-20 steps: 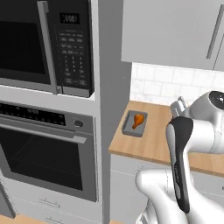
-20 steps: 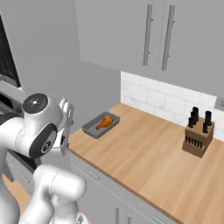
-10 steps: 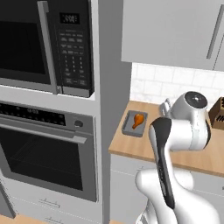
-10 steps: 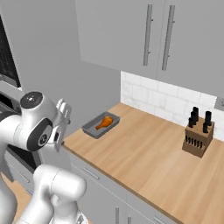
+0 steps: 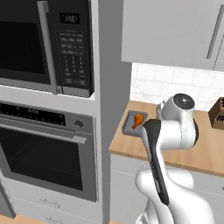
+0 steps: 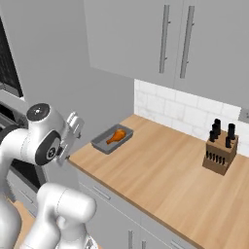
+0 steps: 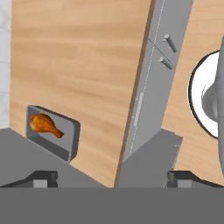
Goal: Take the meat container that has the chicken drumstick and place it on the second highest rack of the freezer. Then take the vegetable container that has the mushroom and lemon wedge and place it on the highest rack of the freezer.
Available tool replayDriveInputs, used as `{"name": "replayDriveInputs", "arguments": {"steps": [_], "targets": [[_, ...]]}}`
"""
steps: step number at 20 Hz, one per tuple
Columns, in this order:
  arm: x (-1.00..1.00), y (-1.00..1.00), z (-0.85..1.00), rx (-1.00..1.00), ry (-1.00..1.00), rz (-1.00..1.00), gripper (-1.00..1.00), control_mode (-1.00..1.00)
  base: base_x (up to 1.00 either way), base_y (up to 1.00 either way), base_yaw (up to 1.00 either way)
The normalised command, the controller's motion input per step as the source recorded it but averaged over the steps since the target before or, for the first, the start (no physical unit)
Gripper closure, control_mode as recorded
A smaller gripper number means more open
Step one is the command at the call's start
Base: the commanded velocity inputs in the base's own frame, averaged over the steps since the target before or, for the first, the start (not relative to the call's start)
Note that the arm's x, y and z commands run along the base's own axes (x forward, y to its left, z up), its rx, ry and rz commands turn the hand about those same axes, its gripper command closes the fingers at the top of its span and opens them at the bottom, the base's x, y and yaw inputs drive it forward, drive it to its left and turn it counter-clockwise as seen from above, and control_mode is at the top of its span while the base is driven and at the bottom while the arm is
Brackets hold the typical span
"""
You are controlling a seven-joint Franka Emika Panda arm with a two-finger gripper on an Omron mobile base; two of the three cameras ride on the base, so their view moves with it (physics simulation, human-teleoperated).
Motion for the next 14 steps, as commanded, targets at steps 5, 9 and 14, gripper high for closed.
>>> {"name": "replayDriveInputs", "arguments": {"steps": [5, 9, 14], "targets": [[0.36, 0.00, -0.20, 0.05, 0.08, 0.01, -1.00, -1.00, 0.00, 0.00, 0.00], [0.19, -0.01, -0.33, 0.00, 0.03, 0.12, -1.00, -1.00, 0.00, 0.00, 0.00], [0.16, -0.05, -0.28, -0.02, 0.00, 0.14, -1.00, -1.00, 0.00, 0.00, 0.00]]}}
